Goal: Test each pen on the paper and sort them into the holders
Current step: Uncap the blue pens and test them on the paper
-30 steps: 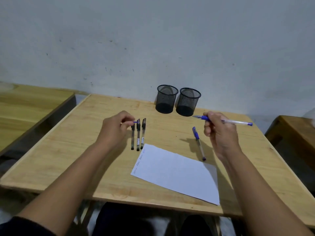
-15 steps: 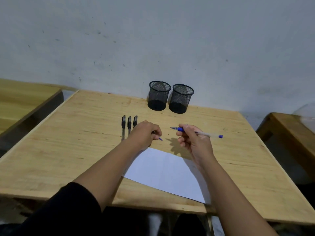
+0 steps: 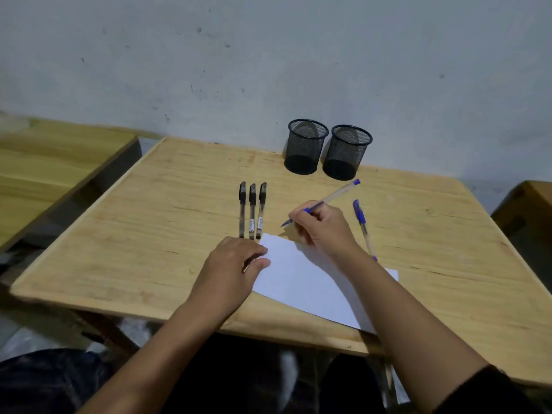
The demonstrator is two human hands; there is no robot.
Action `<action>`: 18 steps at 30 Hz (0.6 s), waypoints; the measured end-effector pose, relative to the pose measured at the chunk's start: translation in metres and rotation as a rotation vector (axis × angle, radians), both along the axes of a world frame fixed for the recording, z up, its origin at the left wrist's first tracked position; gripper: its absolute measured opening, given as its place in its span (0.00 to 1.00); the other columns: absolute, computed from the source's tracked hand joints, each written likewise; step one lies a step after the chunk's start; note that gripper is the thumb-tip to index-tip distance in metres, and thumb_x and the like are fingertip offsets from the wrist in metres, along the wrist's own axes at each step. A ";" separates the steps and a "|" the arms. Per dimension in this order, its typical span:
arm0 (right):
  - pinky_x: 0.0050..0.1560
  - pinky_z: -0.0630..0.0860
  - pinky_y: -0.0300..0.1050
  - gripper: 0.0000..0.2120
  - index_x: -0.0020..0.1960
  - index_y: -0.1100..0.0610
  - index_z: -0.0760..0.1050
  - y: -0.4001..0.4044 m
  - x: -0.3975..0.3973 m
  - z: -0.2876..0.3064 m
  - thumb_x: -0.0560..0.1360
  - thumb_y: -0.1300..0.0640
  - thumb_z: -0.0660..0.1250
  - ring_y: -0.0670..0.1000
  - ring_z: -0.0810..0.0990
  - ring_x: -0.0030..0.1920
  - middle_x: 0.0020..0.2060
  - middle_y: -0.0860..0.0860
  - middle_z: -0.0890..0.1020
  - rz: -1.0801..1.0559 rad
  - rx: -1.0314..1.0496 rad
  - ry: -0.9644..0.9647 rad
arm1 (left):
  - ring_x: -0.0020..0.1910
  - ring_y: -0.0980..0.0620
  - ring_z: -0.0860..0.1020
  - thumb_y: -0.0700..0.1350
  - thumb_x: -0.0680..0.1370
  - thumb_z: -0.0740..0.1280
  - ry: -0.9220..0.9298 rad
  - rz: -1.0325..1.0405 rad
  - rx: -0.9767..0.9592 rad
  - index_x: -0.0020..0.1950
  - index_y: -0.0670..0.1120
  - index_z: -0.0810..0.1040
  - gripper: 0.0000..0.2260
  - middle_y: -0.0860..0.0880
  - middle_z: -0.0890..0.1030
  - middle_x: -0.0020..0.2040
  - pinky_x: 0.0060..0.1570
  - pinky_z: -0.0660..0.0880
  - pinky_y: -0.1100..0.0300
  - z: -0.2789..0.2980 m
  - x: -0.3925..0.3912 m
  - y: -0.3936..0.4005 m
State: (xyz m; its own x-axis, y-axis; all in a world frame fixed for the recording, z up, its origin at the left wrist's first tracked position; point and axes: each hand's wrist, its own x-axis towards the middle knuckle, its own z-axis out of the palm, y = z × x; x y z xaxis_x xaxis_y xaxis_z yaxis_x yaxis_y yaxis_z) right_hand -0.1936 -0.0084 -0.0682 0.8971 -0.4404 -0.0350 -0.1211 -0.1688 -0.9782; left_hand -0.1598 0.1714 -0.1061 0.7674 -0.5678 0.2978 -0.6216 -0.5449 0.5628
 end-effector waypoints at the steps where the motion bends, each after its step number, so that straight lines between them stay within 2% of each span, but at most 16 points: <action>1: 0.26 0.68 0.34 0.05 0.42 0.60 0.78 0.004 0.004 -0.003 0.74 0.60 0.65 0.45 0.71 0.26 0.27 0.51 0.75 0.017 -0.052 0.013 | 0.52 0.52 0.76 0.47 0.73 0.70 -0.002 0.003 -0.003 0.51 0.48 0.81 0.09 0.53 0.83 0.49 0.50 0.66 0.66 -0.001 0.000 -0.001; 7: 0.36 0.72 0.40 0.08 0.42 0.62 0.77 0.014 0.020 -0.019 0.73 0.57 0.64 0.46 0.75 0.32 0.30 0.50 0.78 0.058 -0.261 0.062 | 0.54 0.54 0.74 0.48 0.74 0.69 -0.020 -0.001 -0.012 0.54 0.48 0.81 0.11 0.53 0.83 0.52 0.49 0.61 0.72 -0.004 0.001 -0.001; 14: 0.36 0.73 0.43 0.05 0.39 0.61 0.77 0.015 0.018 -0.025 0.72 0.61 0.64 0.48 0.75 0.31 0.29 0.52 0.79 0.069 -0.268 0.012 | 0.57 0.57 0.72 0.50 0.75 0.67 0.001 0.005 -0.023 0.58 0.49 0.79 0.13 0.54 0.81 0.56 0.52 0.60 0.72 -0.007 0.001 -0.002; 18: 0.36 0.72 0.39 0.06 0.40 0.62 0.78 0.017 0.019 -0.023 0.72 0.61 0.64 0.48 0.75 0.32 0.32 0.54 0.79 0.109 -0.317 0.021 | 0.57 0.56 0.72 0.49 0.75 0.67 -0.002 0.005 -0.023 0.58 0.48 0.79 0.13 0.54 0.81 0.55 0.53 0.61 0.70 -0.007 0.001 -0.001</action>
State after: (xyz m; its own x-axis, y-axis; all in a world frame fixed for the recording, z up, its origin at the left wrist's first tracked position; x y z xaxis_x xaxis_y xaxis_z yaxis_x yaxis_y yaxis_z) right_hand -0.1749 0.0082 -0.0916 0.9401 -0.3338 0.0690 -0.1052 -0.4770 -0.8726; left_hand -0.1585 0.1701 -0.1132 0.7698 -0.5566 0.3124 -0.6198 -0.5349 0.5743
